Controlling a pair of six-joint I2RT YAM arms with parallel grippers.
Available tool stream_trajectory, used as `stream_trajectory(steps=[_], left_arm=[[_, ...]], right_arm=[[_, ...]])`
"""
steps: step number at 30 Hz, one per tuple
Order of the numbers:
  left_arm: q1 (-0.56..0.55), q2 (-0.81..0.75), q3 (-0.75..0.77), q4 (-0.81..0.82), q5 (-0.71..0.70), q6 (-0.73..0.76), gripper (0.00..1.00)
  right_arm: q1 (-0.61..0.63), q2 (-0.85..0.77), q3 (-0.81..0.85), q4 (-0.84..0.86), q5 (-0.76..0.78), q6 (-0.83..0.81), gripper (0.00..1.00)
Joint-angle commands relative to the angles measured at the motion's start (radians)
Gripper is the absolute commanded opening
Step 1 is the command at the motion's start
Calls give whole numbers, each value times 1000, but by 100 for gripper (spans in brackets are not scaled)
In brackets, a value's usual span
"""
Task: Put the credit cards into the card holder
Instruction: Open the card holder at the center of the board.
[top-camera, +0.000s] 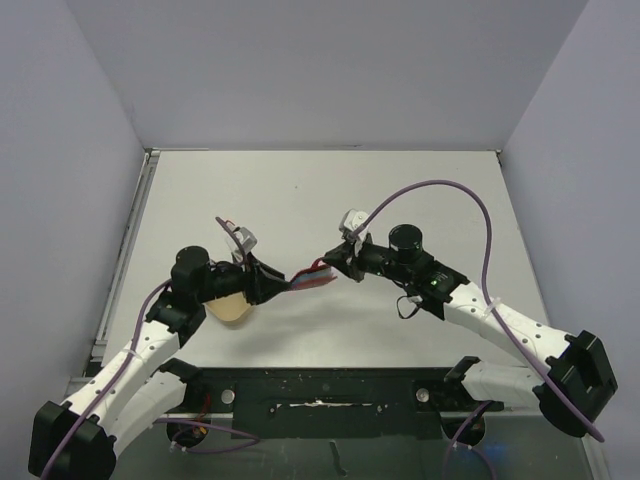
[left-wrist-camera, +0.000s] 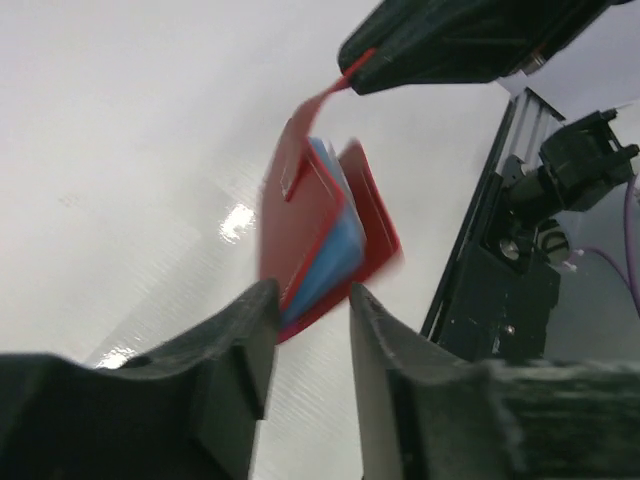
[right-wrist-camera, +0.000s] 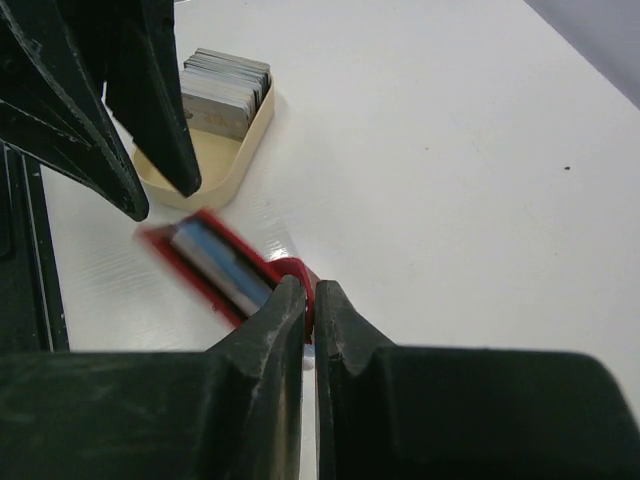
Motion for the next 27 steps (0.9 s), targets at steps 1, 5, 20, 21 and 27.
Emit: stream_trajectory(steps=[1, 5, 20, 21, 27], left_arm=[[-1, 7, 23, 108, -131, -92, 37], [-1, 32, 42, 84, -301, -134, 48], [-1, 3, 59, -22, -537, -162, 53], [-1, 1, 50, -18, -537, -162, 53], [-11, -2, 1, 52, -477, -139, 50]], right_arm=[[-25, -30, -22, -14, -1, 101, 0], [-71, 2, -73, -12, -56, 192, 0], [-74, 119, -19, -7, -213, 510, 0], [-90, 131, -22, 18, -200, 543, 0], [-249, 307, 26, 13, -123, 684, 0]])
